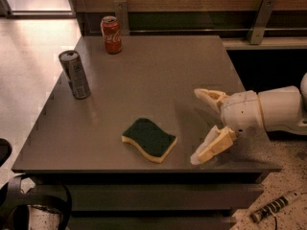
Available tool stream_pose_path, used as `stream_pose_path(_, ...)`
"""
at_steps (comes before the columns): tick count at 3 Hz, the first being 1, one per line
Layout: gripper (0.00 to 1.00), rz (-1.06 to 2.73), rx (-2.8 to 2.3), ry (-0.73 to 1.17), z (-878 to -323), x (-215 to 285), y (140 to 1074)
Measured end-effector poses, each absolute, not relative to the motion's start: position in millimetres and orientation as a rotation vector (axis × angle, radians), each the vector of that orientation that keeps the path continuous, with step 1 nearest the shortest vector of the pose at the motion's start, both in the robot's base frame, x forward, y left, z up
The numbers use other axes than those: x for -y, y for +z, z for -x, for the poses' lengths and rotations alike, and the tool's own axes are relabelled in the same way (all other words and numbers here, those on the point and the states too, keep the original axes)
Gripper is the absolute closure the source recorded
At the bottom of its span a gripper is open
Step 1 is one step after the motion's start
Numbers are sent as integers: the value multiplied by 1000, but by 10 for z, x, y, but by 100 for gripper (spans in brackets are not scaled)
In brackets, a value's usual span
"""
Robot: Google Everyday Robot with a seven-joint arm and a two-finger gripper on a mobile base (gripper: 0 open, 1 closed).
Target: Move sponge near coke can
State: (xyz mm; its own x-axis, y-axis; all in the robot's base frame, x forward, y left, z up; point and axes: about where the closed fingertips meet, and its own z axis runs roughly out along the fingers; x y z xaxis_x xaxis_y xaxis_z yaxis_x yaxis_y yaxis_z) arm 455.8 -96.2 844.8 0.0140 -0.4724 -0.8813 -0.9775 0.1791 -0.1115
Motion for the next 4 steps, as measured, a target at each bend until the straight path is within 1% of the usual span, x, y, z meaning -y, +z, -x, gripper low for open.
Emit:
stream_pose_path(3, 0, 1361, -1570, 936, -4373, 390, 8172)
stream_pose_path(4, 0, 1386, -1511, 937, -4325, 230, 8213)
